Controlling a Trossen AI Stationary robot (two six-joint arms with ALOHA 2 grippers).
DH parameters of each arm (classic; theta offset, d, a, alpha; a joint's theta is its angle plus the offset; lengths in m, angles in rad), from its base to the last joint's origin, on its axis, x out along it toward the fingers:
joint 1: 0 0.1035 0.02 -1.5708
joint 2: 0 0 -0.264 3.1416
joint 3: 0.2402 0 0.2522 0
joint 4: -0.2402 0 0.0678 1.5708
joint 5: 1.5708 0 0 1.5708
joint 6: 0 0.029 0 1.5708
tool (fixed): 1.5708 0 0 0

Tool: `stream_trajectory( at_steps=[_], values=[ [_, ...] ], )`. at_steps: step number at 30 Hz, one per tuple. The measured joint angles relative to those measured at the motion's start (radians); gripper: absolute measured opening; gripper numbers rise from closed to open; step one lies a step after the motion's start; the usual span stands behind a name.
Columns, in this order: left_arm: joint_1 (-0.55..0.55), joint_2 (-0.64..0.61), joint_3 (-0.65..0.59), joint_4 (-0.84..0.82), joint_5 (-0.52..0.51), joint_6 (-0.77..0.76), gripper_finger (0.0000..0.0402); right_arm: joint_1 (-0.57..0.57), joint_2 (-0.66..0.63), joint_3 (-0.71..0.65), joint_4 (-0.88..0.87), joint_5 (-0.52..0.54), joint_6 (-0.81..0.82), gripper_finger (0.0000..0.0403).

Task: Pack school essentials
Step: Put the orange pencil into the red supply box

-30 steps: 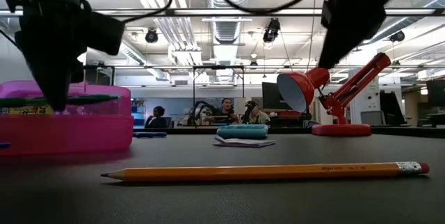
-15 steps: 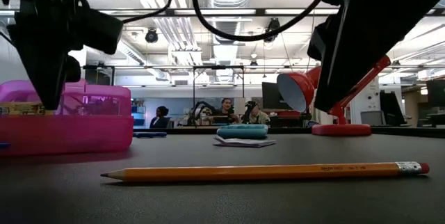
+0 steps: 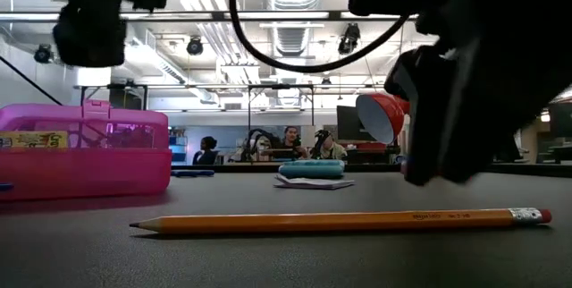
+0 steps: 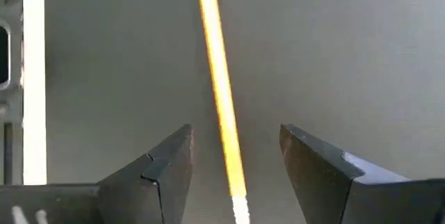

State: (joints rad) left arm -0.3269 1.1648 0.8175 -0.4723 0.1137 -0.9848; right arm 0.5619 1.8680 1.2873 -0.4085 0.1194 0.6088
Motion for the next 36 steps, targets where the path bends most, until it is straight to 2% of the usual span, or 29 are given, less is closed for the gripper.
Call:
stream_trajectory(
  at_steps=[5, 9, 21, 27, 32, 36],
  values=[
    [0.0, -0.031, -0.001, 0.079, -0.021, 0.001, 0.0137, 0.013, 0.029, 0.0, 0.001, 0.001, -0.04, 0.02],
    [-0.001, -0.052, -0.003, 0.117, -0.044, 0.003, 0.0137, 0.012, 0.049, 0.0, -0.001, 0.006, -0.044, 0.0177],
    [-0.001, -0.055, -0.005, 0.159, -0.067, 0.004, 0.0137, 0.016, 0.083, 0.003, -0.009, 0.019, -0.046, 0.0018],
    [-0.001, -0.055, -0.005, 0.159, -0.067, 0.006, 0.0137, 0.016, 0.06, 0.003, -0.039, 0.013, -0.041, 0.0015],
    [-0.001, -0.055, -0.006, 0.162, -0.067, 0.032, 0.0137, 0.012, -0.013, -0.006, -0.097, -0.001, -0.04, 0.0014],
    [-0.002, -0.053, -0.009, 0.182, -0.067, 0.085, 0.0137, 0.006, -0.101, -0.003, -0.186, 0.064, -0.024, 0.0014]
  ],
)
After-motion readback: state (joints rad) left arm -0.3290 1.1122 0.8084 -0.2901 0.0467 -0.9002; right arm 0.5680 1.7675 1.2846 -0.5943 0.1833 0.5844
